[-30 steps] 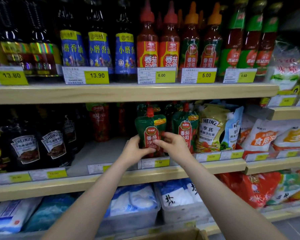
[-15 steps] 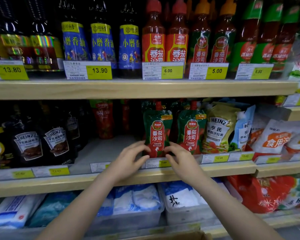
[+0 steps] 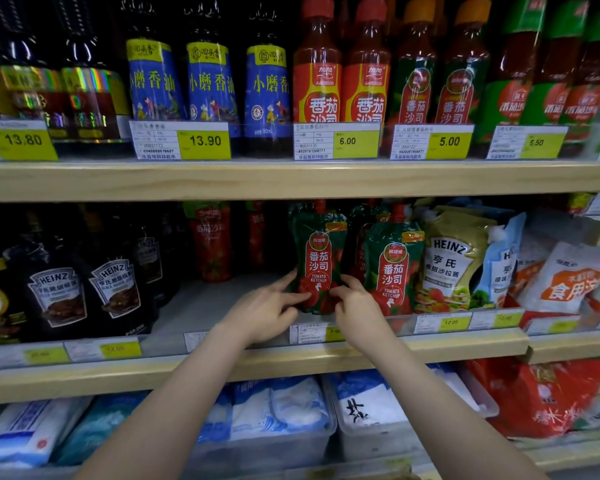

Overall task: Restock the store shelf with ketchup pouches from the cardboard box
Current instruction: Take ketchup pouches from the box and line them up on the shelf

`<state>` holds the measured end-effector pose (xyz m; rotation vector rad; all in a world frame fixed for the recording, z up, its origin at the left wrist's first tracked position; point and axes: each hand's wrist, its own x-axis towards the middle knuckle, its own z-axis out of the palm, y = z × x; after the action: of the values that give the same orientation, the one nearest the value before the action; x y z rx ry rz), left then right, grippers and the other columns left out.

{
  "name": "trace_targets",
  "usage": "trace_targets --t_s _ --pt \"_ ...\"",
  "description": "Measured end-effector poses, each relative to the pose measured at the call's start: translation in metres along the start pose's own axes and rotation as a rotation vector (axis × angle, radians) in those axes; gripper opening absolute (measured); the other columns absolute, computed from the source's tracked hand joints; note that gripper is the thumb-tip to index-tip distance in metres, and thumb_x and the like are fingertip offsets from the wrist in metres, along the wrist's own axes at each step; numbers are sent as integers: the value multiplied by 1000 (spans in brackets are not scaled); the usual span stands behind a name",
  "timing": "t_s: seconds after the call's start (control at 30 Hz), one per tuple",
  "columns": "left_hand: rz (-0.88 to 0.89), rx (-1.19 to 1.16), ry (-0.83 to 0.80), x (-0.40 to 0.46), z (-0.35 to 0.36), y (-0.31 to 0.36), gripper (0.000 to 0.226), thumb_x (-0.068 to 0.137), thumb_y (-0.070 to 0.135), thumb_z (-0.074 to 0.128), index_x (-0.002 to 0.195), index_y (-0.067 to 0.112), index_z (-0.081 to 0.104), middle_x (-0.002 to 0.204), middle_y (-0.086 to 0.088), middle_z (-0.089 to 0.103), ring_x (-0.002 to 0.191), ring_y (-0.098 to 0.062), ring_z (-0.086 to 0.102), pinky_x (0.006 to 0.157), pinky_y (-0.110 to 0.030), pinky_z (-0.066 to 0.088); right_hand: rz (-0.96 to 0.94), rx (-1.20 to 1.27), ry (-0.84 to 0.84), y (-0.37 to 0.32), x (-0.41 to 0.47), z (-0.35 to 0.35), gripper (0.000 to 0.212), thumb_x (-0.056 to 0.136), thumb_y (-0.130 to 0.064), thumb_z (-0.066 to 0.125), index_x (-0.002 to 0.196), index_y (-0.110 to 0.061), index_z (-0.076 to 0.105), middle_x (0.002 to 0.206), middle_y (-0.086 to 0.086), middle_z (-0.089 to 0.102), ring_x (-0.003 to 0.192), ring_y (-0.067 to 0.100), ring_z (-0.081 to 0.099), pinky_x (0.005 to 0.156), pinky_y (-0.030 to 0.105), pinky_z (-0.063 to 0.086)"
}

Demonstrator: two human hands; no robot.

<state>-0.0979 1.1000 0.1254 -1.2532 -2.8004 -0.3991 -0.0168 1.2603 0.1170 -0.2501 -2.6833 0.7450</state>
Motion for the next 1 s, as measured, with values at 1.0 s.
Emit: trace_targets --t_s 1.0 --pt "203 -213 206 -156 143 58 35 88 30 47 119 20 60 125 1 58 117 -12 51 100 -26 40 -75 94 -244 83 -168 18 40 89 -6 48 128 -13 50 146 0 34 134 12 33 99 -1 13"
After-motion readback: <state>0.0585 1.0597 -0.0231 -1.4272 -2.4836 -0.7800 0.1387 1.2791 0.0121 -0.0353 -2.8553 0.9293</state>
